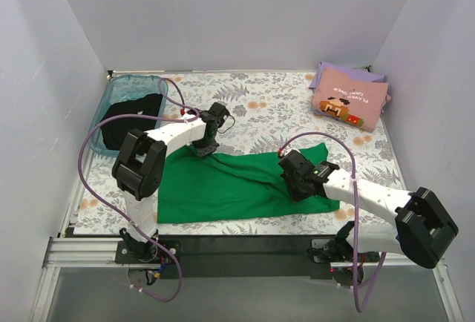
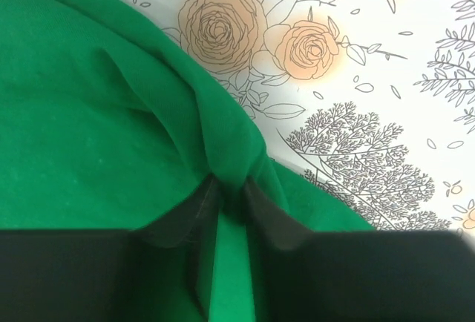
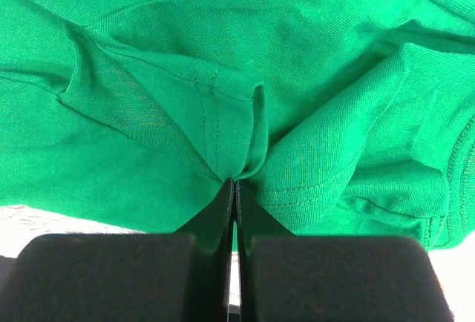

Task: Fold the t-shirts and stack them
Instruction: Fold the tshirt

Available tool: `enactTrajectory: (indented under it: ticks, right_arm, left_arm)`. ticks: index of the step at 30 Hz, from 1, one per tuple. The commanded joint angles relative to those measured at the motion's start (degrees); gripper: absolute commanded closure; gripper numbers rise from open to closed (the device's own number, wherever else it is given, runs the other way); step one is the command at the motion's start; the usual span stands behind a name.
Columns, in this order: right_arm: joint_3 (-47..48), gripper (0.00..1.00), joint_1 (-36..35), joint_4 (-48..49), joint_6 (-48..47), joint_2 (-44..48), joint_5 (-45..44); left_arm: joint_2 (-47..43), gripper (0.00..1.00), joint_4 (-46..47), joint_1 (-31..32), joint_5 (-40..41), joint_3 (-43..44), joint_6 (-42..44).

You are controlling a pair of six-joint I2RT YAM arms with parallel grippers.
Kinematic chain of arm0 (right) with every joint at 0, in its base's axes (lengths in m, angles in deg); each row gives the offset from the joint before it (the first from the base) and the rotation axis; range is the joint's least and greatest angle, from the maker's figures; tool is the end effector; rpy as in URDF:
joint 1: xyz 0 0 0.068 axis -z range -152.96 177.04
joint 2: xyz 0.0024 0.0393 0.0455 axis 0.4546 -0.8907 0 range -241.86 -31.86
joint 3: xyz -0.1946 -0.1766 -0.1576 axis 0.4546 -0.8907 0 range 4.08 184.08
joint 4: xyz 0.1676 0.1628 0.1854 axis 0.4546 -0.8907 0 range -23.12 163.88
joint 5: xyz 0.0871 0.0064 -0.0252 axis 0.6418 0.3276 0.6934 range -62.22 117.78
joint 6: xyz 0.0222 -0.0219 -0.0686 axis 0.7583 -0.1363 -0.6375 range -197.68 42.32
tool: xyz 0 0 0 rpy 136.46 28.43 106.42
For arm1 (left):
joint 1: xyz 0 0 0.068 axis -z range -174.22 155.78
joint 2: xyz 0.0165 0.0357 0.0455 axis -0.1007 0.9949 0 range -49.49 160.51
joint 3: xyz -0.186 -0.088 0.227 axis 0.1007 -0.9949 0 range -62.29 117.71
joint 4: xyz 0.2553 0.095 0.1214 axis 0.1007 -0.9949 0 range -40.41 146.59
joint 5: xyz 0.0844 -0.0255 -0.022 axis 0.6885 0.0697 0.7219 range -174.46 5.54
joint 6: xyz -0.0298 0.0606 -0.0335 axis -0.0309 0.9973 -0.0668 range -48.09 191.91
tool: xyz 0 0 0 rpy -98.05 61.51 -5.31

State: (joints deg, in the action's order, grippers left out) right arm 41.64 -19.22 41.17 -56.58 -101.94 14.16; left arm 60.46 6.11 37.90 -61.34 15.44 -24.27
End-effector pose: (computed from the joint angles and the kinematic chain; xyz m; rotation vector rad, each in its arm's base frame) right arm 0.1815 0.1680 0.1689 -0.5097 2.6038 0.0594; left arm 0.3612 -0.1974 0.1621 -1.4741 2.2893 0.0865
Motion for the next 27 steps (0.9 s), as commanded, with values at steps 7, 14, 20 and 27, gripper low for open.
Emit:
enactTrajectory:
  ticks: [7,14,20,27]
  right_arm:
    - [0.2,0.99,-0.2,0.6,0.5,-0.7,-1.5]
    - [-0.3,0.99,-0.2,0.6,0.8,-0.3,-1.8]
    - [-1.4,0.99,-0.2,0.6,1.0,-0.2,-1.2]
    - [-1.9,0.99,-0.2,0.6,1.1,-1.1,-0.9]
  left_arm:
    - [-4.3,1.0,-3.6,-0.3,3.7,5.3,-0.3]
    - [-6.8,1.0,-10.0,-0.3,8.0,5.9,-6.1]
    - [-17.5,1.0,-4.5,0.7,0.6,-15.3,-9.6]
    - [-28.8,0.69,-1.4,3.6,-6.8,-32.2,-12.0]
